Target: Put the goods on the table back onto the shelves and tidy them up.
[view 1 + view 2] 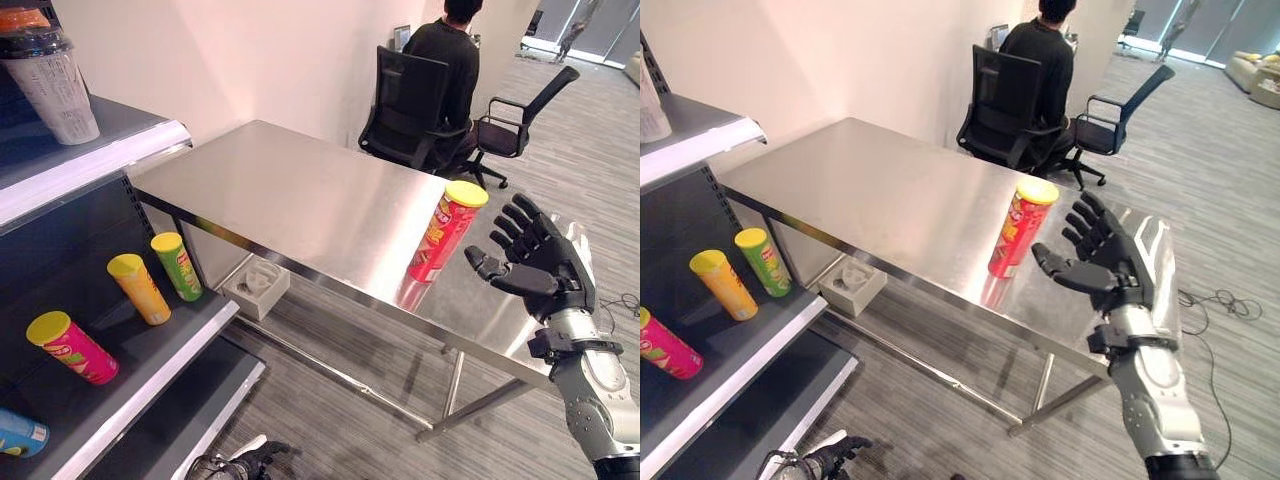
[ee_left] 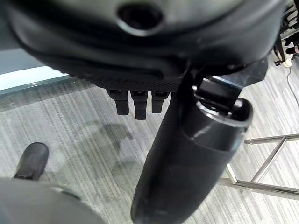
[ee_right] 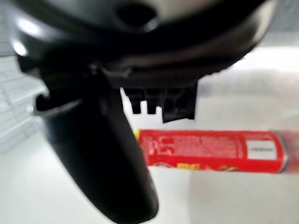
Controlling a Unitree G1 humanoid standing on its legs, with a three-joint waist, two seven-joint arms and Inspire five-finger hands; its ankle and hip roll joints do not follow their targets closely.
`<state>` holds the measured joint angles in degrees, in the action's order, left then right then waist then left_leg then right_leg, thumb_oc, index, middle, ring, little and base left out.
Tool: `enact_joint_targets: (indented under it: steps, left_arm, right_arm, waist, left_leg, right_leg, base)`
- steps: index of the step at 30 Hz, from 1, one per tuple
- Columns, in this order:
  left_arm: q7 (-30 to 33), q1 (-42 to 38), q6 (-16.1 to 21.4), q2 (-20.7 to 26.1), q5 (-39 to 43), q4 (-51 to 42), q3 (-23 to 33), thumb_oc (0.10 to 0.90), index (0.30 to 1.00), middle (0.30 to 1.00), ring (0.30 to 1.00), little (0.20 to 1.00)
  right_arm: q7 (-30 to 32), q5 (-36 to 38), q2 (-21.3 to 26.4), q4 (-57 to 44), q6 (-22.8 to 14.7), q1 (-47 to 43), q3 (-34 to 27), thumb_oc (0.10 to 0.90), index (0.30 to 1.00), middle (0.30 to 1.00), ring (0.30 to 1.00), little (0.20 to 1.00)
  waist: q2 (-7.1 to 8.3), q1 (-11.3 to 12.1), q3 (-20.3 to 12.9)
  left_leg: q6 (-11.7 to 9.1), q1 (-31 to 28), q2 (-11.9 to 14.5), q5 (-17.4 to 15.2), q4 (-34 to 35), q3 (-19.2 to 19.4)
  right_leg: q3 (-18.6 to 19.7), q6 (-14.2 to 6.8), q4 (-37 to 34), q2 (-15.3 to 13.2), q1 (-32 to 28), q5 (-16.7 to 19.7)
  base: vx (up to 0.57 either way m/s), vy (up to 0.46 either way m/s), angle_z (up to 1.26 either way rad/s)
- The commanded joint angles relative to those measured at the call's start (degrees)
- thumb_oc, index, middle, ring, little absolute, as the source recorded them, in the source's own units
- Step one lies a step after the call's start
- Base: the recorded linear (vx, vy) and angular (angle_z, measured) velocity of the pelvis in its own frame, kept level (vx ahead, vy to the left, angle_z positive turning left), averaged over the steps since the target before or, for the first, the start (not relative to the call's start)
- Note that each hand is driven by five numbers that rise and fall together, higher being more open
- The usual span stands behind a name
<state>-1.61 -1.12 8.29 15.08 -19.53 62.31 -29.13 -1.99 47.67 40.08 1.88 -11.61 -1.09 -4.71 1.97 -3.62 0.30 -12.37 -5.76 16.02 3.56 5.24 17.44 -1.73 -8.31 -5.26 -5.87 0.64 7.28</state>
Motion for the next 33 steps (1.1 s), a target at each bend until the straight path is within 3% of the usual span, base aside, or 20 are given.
enact_joint_targets:
  steps: [1,33]
  left_arm:
    - [1.52,-4.56,1.25,-0.33,2.18,-0.32,-1.78,0.800,0.900,0.900,0.900,0.900]
    - [2.34,-2.37,0.30,-0.35,6.90,1.56,-0.29,0.800,0.900,0.900,0.900,0.900]
  right_arm:
    - [0.80,2.46,6.50,0.06,-4.67,-8.45,-3.32,0.800,0.900,0.900,0.900,0.900]
    - [1.39,4.52,9.62,11.47,-1.50,-21.13,7.43,0.800,0.900,0.900,0.900,0.900]
  waist:
    - [-0.01,1.95,-1.30]
    - [1.16,4.52,-1.22]
  left_leg:
    - [3.52,-0.82,-2.39,-2.49,-0.24,1.10]
    - [3.83,-0.29,-3.46,-2.59,-0.24,-1.32]
  right_leg:
    - [-0.41,-0.60,6.78,1.03,-0.44,-9.84]
    - [-1.59,-0.66,6.14,-0.03,-0.96,-9.21]
  base:
    - [0.00,-0.003,0.06]
    - [0.00,0.002,0.03]
